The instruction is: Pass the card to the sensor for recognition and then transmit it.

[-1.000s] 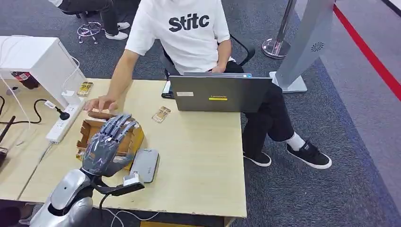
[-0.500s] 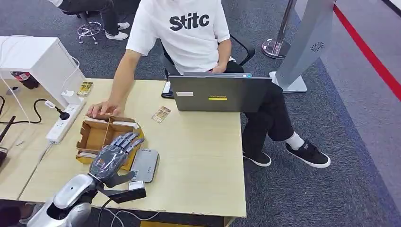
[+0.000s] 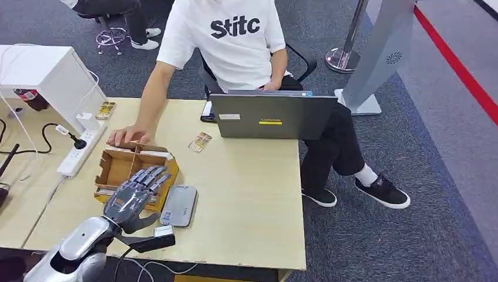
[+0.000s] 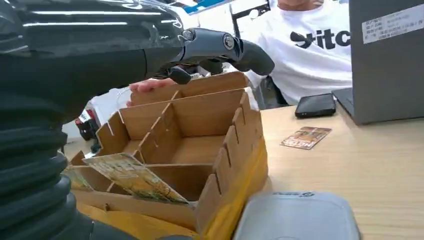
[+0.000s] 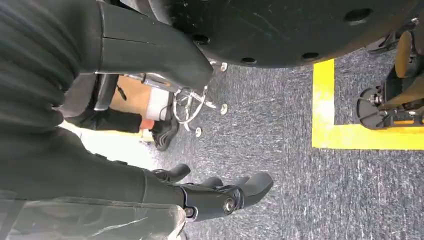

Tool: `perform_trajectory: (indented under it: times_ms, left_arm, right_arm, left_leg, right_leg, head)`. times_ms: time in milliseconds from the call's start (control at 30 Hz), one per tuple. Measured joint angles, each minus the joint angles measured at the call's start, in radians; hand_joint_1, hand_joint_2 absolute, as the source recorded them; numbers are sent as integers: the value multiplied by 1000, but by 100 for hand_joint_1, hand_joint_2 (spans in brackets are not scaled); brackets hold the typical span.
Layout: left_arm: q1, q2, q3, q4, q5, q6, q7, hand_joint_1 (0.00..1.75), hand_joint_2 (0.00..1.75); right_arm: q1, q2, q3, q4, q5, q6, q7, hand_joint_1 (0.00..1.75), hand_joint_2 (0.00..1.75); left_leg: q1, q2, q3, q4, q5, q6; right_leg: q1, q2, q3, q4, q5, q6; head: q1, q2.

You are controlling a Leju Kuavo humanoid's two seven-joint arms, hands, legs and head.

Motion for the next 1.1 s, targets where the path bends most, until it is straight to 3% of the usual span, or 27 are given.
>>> perform_trajectory:
  times_ms: [467,800,1100]
  left_arm:
    - [71,56,29,-31,-27,6,29,0,175]
    - [81,58,38,-35,-31,5,32,0,175]
    - [79,56,59,-34,-80,18,69,0,175]
  right_arm:
    - [0,0,0,3,-17,0,3,0,175]
    - [0,0,0,3,-22,0,3,0,175]
    - [0,0,3,3,-29,-1,2,0,175]
  left_leg:
    - [0,0,0,0,0,0]
    - [0,0,0,0,0,0]
    - [0,0,0,0,0,0]
  right_leg:
    - [0,0,0,0,0,0]
    - [0,0,0,0,0,0]
    - [0,0,0,0,0,0]
  head:
    - [0,0]
    - [0,0]
    - [0,0]
